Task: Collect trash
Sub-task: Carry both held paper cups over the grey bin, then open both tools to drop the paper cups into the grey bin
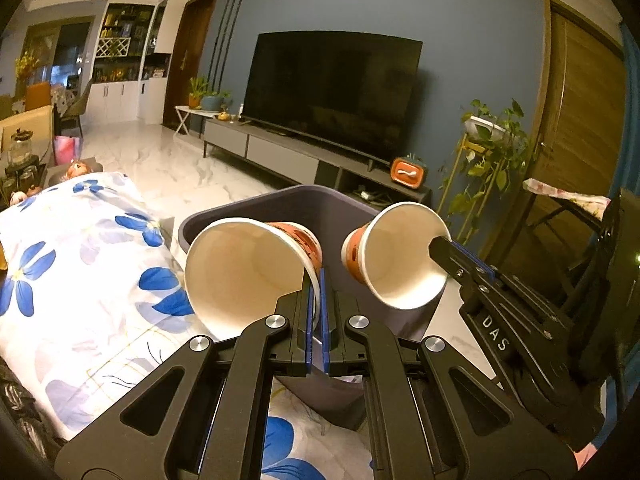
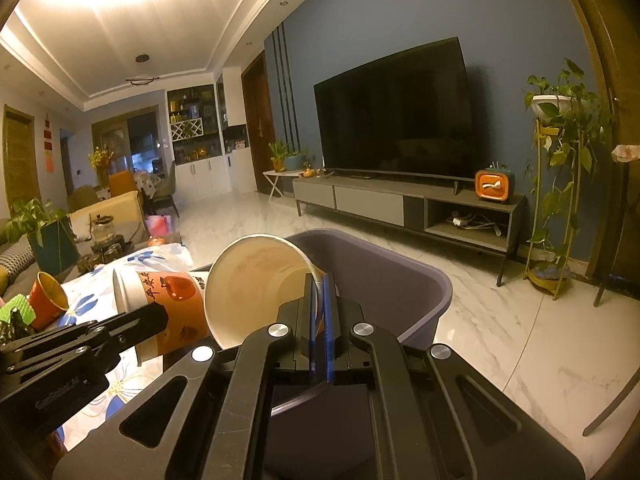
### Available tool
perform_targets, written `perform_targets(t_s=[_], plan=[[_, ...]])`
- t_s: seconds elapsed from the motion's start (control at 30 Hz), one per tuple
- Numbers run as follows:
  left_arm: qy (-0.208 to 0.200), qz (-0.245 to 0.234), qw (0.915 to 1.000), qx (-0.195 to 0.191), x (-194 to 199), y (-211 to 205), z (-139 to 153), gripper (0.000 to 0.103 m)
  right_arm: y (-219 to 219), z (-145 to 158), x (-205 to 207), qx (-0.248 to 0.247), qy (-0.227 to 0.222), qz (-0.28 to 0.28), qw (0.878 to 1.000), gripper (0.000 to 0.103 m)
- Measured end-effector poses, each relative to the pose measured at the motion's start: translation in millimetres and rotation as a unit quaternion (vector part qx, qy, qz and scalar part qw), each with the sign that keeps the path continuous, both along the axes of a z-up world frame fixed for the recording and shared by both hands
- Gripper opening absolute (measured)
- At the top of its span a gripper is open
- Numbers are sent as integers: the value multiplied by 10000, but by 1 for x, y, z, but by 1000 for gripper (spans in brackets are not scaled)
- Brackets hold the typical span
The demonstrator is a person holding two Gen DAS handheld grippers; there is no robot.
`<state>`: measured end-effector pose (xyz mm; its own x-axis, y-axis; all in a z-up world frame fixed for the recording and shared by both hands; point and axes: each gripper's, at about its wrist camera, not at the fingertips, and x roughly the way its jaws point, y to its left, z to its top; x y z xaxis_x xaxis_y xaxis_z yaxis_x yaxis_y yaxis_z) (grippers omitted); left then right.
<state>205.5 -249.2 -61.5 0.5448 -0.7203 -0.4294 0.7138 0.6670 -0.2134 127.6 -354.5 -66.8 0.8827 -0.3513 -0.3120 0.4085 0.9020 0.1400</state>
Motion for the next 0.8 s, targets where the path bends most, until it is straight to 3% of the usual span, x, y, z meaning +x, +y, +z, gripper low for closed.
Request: perform_targets(t_s=[0.07,0.13,0.2,0.47,0.5,0.53,0.6,0.8], plan=[[28,18,10000,4,1,1,-1,3,0,-1,1,-28,10,10,10000,4],[81,63,9999,-35,2,4,0,11,-1,-2,2,-27,23,23,10000,4],[121,117,9998,-80,3,6,0,31,-1,-3,4,-13,53,28,10000,4],[48,440,9985,-320,-4,23,7,66,1,-6,9,19,155,177,9997,4],[4,536,9980,-333,-6,28,8,71,1,-6,9,21,133,208,9997,10],[-52,667,9971,-359,-10,35,10,73,2,-6,8,3,107,204,9997,25],[-94,884,9953,-380,-15,46,12,79,4,-5,6,-40,38,185,9998,45],[-243,1753,9835,-387,-39,91,23,85,11,4,-5,-115,-110,146,9998,54]])
